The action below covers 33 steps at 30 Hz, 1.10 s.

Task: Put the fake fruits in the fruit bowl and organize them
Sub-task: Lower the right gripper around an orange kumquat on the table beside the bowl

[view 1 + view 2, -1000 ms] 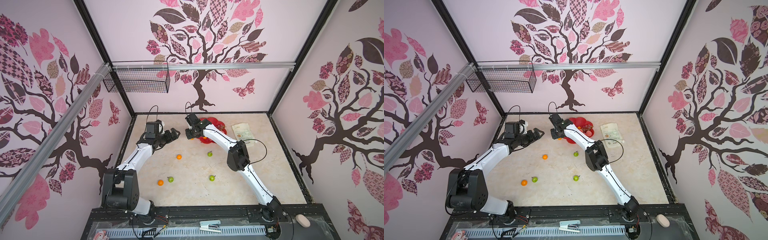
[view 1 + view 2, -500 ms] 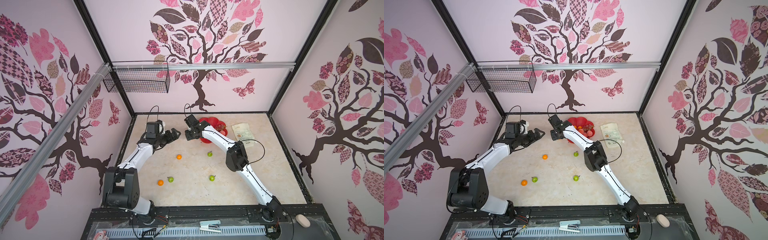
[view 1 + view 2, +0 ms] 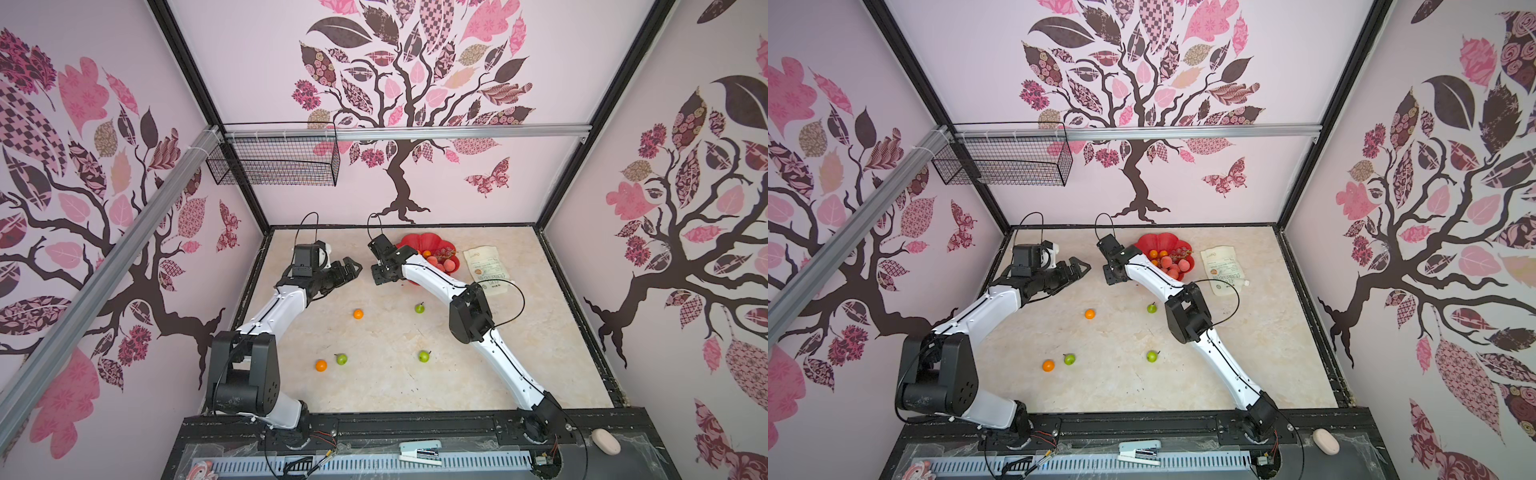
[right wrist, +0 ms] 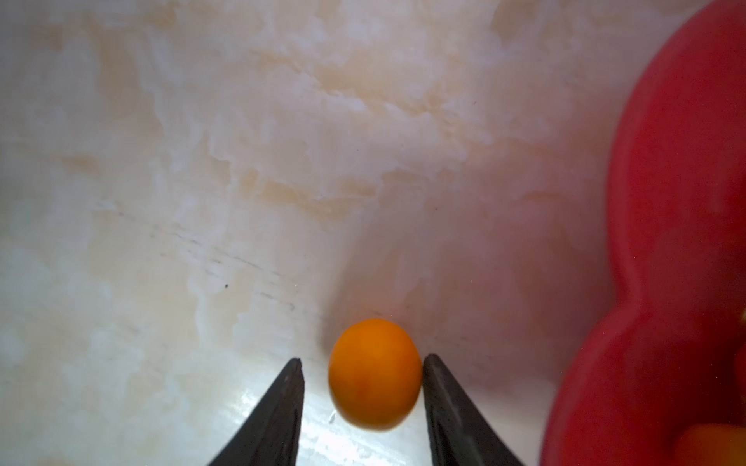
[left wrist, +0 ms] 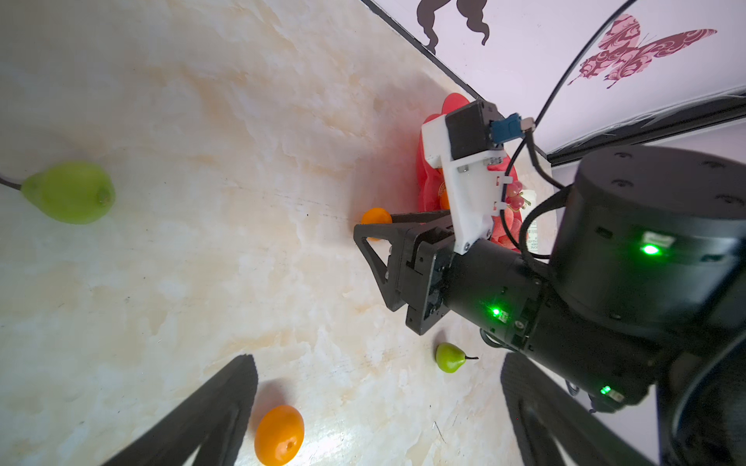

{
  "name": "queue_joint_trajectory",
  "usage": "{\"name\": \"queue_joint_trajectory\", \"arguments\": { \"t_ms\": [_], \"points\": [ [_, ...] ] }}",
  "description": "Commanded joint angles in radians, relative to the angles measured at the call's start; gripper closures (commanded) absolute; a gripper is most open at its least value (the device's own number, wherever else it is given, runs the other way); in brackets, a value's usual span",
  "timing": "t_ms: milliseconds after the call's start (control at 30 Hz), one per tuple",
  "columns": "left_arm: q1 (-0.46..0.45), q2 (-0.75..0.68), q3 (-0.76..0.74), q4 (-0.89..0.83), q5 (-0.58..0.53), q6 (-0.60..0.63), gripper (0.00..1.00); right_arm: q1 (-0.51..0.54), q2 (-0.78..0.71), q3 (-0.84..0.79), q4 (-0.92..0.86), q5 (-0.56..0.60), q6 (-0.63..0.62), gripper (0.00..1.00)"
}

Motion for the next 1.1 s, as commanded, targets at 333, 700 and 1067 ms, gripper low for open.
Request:
{"name": "queue_joint_trajectory", "arguments": {
  "t_ms": [333,700,1067],
  "points": [
    [0.002,0.012,0.025,0.020,0.020,0.013,0.02,-0.015,0.067,0.052,-0.008,0.016,-0.011,0.51],
    [0.003,0.017,0.026,0.025,0.022,0.013,0.02,-0.024,0.069,0.061,-0.007,0.002,-0.009,0.56],
    [0.002,0.015,0.024,0.024,0.023,0.014,0.02,-0.024,0.052,0.057,-0.013,-0.012,-0.008,0.58]
  ]
}}
